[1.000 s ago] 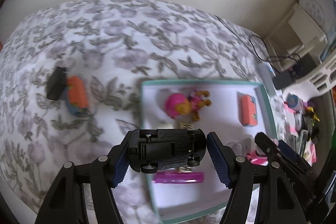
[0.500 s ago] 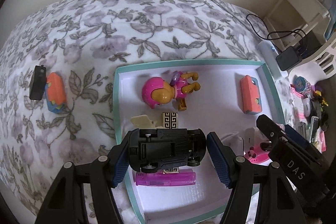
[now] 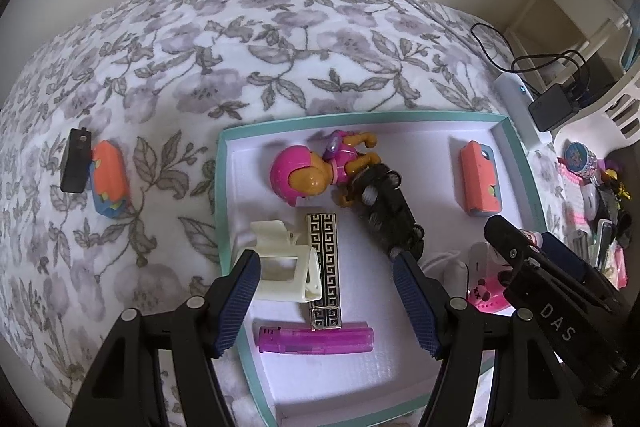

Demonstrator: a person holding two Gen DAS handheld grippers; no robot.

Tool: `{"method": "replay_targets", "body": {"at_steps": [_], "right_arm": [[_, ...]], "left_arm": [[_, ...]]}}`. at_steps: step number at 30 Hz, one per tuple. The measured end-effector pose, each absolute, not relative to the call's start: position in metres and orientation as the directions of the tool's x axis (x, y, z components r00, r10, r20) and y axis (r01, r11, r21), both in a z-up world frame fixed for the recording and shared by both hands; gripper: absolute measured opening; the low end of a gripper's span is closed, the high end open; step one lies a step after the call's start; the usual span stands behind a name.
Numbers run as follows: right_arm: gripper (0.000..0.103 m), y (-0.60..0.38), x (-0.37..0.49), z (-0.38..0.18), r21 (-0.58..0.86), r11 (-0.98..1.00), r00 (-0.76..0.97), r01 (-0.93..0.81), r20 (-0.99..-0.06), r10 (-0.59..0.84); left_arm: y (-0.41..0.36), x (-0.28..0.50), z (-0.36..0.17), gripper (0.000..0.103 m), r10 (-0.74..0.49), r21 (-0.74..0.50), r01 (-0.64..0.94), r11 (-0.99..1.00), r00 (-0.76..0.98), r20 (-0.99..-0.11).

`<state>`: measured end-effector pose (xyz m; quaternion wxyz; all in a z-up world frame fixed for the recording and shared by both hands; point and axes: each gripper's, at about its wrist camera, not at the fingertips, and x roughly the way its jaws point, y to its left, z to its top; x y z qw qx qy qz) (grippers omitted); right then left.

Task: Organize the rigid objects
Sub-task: 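Open left gripper releasing toy car into tray while right gripper releases glue tube, then lift both grippers out of tray and move back toward the pile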

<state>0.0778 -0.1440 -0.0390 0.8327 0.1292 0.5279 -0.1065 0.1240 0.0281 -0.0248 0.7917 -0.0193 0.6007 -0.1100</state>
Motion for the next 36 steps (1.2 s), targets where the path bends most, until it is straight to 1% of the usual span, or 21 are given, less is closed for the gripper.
{"method": "replay_targets", "body": {"at_steps": [6,15,19,21,22,23,24,25,28,36], "right_arm": [[0.079,-0.143,0.078,-0.038,0.102,0.946,0.424,0.309,-0.905,-0.041],[0.079,-0.139,0.081,-0.044,0.076,0.954,0.409,0.291,-0.911,-0.052],[0.084,-0.136,0.082,-0.043,0.061,0.959,0.419,0.276,-0.906,-0.063],[0.084,-0.134,0.082,-0.043,0.060,0.962,0.422,0.267,-0.904,-0.061],[0.084,-0.134,0.082,-0.044,0.063,0.963,0.424,0.264,-0.904,-0.057],[0.085,-0.133,0.082,-0.044,0.068,0.963,0.428,0.261,-0.902,-0.052],[0.088,-0.132,0.081,-0.044,0.073,0.964,0.434,0.255,-0.900,-0.046],[0.094,-0.131,0.081,-0.043,0.076,0.965,0.440,0.250,-0.897,-0.043],[0.094,-0.127,0.081,-0.040,0.081,0.968,0.458,0.237,-0.888,-0.038],[0.094,-0.123,0.083,-0.041,0.105,0.968,0.465,0.229,-0.885,-0.014]], "left_arm": [[0.038,0.125,-0.017,0.073,-0.197,-0.169,0.122,0.978,0.275,-0.941],[0.063,0.131,-0.012,0.073,-0.148,-0.141,0.045,0.989,0.304,-0.941],[0.069,0.133,-0.012,0.079,-0.134,-0.134,0.021,0.991,0.315,-0.940],[0.074,0.134,-0.011,0.083,-0.125,-0.130,0.006,0.991,0.322,-0.938],[0.076,0.135,-0.011,0.087,-0.120,-0.127,0.000,0.992,0.326,-0.938],[0.079,0.136,-0.011,0.095,-0.112,-0.121,-0.009,0.993,0.332,-0.937],[0.083,0.137,-0.011,0.101,-0.093,-0.106,-0.022,0.994,0.341,-0.935],[0.086,0.138,-0.010,0.103,-0.074,-0.091,-0.033,0.995,0.352,-0.933],[0.098,0.139,-0.008,0.103,-0.024,-0.054,-0.069,0.996,0.380,-0.925],[0.129,0.143,-0.008,0.103,-0.022,-0.085,-0.153,0.985,0.376,-0.926]]}}
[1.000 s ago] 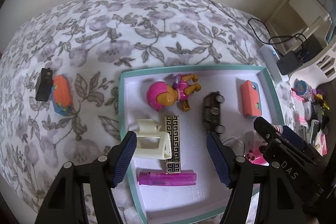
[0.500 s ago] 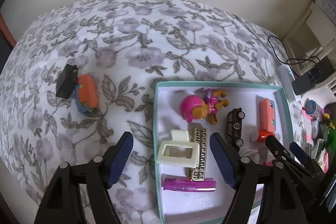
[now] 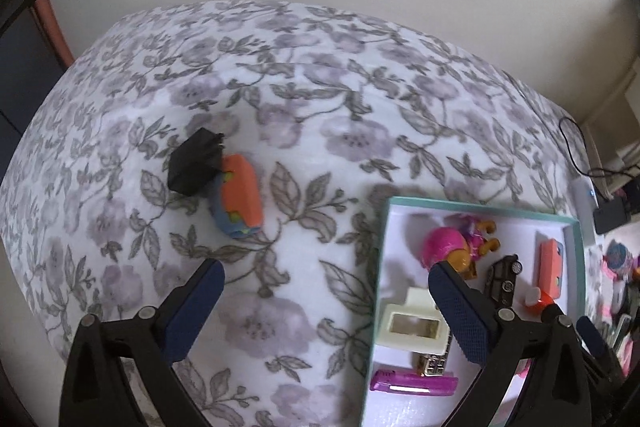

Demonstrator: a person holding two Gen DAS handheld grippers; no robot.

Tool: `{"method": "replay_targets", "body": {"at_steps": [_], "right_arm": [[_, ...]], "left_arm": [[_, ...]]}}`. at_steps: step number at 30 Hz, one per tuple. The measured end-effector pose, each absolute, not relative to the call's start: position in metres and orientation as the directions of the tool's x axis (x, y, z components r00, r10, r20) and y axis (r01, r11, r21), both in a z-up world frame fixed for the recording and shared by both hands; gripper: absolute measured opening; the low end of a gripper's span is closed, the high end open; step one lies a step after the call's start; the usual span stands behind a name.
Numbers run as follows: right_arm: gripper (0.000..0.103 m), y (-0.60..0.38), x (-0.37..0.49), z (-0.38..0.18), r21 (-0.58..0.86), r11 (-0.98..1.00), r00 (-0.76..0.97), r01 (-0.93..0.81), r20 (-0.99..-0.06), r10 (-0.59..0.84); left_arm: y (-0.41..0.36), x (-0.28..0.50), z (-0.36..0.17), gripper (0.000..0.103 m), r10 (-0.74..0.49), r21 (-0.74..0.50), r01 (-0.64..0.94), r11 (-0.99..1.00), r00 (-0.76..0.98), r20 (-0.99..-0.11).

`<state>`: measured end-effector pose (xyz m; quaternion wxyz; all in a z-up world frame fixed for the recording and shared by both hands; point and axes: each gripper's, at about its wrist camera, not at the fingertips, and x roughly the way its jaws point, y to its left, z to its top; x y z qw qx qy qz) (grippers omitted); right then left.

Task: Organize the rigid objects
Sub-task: 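Lift both grippers out of tray and move back toward the pile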

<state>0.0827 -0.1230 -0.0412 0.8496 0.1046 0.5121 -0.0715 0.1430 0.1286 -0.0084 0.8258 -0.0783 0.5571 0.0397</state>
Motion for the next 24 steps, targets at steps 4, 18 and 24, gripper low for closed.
{"method": "replay_targets", "body": {"at_steps": [4,18,24], "right_arm": [[0.094,-0.116,0.083,-0.040,0.098,0.973,0.469,0.211,-0.883,-0.012],[0.094,-0.054,0.086,-0.029,0.093,0.994,0.504,0.061,-0.862,0.050],[0.094,-0.026,0.095,-0.027,0.103,0.994,0.503,0.035,-0.861,0.072]], "left_arm": [[0.139,0.145,-0.008,0.103,-0.031,-0.105,-0.180,0.978,0.375,-0.927],[0.229,0.144,0.008,0.103,-0.011,-0.179,-0.363,0.914,0.420,-0.907],[0.272,0.143,0.010,0.103,0.001,-0.209,-0.422,0.882,0.445,-0.895]]}}
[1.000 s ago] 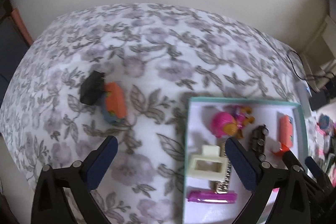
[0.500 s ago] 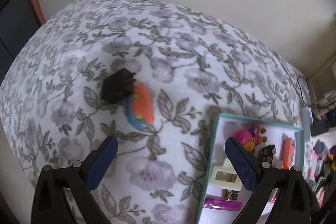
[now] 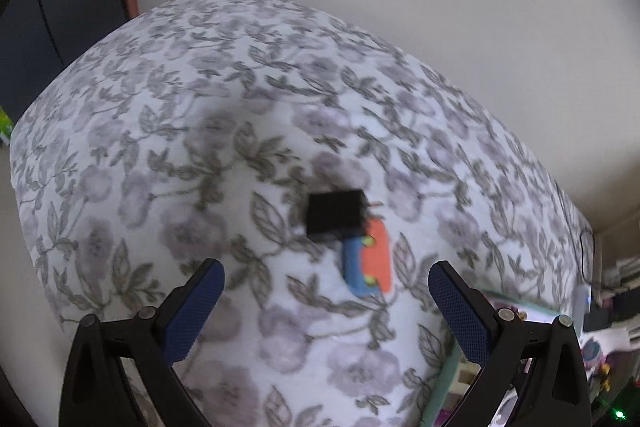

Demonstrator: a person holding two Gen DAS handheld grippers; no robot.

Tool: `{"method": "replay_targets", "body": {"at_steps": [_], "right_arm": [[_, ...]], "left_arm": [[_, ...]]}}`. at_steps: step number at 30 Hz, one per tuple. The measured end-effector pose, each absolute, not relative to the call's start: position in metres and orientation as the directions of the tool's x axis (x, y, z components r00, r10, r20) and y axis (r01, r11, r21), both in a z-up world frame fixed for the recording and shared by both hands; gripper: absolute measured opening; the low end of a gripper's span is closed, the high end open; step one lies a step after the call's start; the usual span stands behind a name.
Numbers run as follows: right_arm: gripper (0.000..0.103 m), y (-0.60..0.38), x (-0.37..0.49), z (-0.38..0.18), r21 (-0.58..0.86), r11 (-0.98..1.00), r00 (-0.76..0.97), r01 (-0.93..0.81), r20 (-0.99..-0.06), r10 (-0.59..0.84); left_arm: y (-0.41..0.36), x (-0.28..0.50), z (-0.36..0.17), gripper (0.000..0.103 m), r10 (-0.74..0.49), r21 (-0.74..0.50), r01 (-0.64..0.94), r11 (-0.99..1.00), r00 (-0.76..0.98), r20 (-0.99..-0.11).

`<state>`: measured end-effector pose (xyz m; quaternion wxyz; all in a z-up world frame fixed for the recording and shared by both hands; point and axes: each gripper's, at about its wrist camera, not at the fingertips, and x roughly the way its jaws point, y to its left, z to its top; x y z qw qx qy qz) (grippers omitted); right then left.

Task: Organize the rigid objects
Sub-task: 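Lift both grippers out of tray and move back toward the pile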

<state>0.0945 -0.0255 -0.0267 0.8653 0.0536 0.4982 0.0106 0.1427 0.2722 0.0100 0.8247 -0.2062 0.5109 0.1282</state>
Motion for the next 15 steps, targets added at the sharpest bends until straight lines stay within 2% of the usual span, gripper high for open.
{"method": "replay_targets", "body": {"at_steps": [15], "right_arm": [[0.094,0.081,0.124,-0.029,0.135,0.986,0.479,-0.098,-0.862,0.166]], "left_arm": [[0.328,0.155,-0.011,0.103,-0.035,-0.233,-0.447,0.864,0.408,-0.912]]}}
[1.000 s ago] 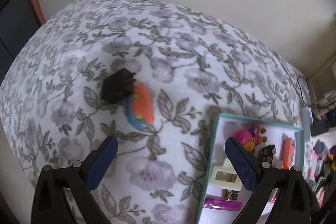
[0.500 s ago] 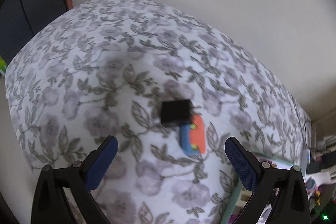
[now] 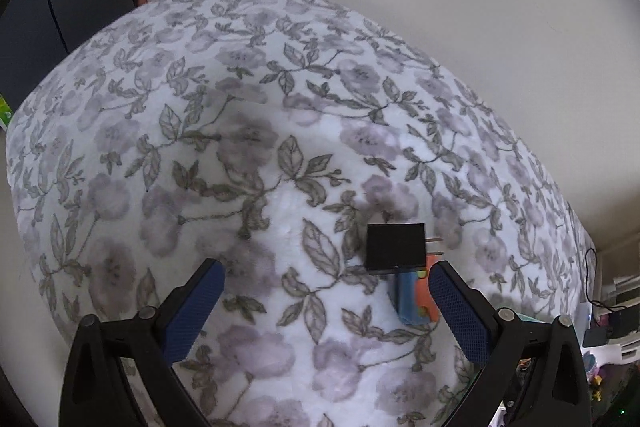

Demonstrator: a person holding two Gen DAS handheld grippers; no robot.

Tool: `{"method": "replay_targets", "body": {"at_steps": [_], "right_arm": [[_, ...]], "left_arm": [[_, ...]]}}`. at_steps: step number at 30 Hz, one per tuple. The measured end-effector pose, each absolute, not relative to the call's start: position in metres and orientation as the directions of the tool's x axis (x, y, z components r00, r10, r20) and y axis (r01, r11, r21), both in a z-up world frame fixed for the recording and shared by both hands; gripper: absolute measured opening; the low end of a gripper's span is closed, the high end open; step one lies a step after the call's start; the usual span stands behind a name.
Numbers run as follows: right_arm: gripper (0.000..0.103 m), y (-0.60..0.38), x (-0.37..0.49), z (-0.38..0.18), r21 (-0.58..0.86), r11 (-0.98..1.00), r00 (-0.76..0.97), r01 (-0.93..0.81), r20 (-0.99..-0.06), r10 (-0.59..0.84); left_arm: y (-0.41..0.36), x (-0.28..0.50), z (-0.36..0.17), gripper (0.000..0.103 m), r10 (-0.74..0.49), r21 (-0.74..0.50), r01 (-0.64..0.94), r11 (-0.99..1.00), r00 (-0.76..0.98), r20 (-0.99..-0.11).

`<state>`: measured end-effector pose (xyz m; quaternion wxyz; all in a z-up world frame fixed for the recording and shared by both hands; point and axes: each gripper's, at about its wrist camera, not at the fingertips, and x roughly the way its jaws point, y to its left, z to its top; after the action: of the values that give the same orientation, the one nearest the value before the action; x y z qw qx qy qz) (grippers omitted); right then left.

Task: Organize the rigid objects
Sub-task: 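Lift both grippers out of tray and move back toward the pile, then grasp orange-and-blue toy with right gripper while left gripper grasps black charger plug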

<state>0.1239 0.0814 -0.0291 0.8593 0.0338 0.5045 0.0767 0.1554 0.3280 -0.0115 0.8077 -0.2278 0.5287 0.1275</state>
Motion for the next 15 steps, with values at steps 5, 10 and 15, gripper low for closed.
{"method": "replay_targets", "body": {"at_steps": [5,10,15], "right_arm": [[0.094,0.116,0.140,-0.038,0.119,0.979,0.471,-0.164,-0.863,0.184],[0.094,0.139,0.154,-0.061,0.107,0.975,0.437,-0.195,-0.881,0.184],[0.094,0.151,0.165,-0.086,0.103,0.973,0.404,-0.208,-0.897,0.182]], "left_arm": [[0.334,0.171,-0.029,0.103,-0.102,-0.284,-0.449,0.848,0.387,-0.916],[0.333,0.185,-0.045,0.103,-0.162,-0.324,-0.446,0.834,0.364,-0.917],[0.330,0.198,-0.059,0.103,-0.216,-0.356,-0.435,0.827,0.339,-0.916]]}}
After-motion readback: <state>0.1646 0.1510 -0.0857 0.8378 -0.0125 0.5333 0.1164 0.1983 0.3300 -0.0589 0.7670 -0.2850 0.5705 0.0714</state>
